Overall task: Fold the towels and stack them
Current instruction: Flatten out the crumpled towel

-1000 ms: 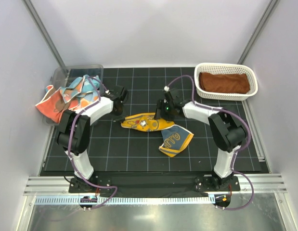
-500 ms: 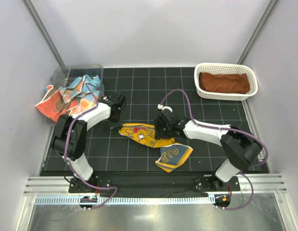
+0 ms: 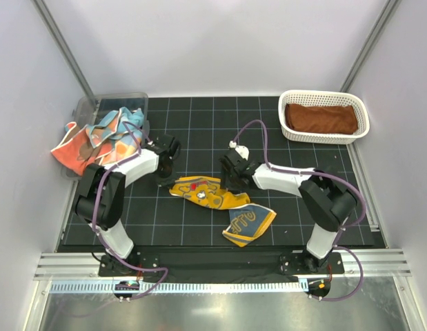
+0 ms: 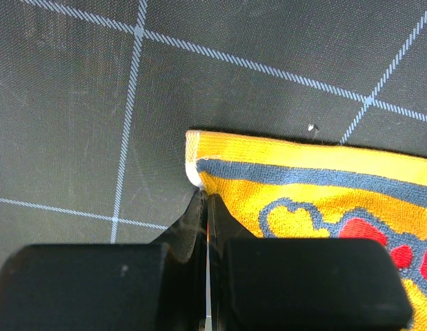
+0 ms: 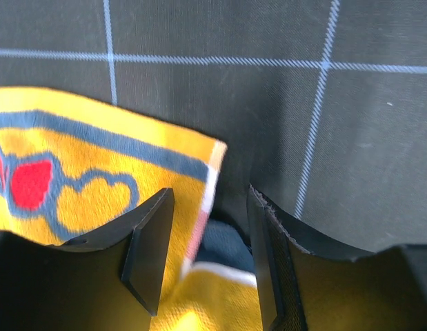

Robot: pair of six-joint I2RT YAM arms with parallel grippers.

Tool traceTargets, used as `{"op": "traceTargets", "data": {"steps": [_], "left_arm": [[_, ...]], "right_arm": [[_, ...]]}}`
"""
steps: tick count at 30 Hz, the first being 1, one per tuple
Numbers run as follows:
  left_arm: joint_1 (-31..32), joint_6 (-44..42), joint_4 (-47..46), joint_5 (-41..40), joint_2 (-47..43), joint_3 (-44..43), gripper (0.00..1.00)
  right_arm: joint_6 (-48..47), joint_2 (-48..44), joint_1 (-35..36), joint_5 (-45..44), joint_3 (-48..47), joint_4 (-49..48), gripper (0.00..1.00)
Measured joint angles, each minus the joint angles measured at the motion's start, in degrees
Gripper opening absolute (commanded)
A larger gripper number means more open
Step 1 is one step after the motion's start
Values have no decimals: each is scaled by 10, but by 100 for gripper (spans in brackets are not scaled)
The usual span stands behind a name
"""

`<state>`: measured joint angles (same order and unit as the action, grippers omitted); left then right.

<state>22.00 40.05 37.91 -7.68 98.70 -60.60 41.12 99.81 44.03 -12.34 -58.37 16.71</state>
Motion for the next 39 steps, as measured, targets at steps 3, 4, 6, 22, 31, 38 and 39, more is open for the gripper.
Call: {"op": "traceTargets", "data": {"steps": [3, 4, 6, 22, 31, 38, 39], "left_arm": [[0, 0, -2, 0, 0, 0, 0], [0, 0, -4, 0, 0, 1, 0], [1, 0, -7, 2, 0, 2, 0], [1, -20, -19, 82, -94, -145, 0], [6, 0, -112, 214, -279, -230, 0], [97, 22, -146, 249, -389, -201, 0], [113, 29, -151, 253, -400, -198, 0]], "right_arm": [[18, 19, 1, -1, -16, -1, 51], [23, 22, 3, -1, -19, -4, 45], [29, 31, 7, -6, -26, -4, 36], [-115, -79, -82, -13, -127, 57, 1], [-216, -379, -66, -4, -171, 56, 1], [-221, -550, -61, 53, -145, 60, 1], [-215, -569, -61, 64, -146, 60, 1]]}}
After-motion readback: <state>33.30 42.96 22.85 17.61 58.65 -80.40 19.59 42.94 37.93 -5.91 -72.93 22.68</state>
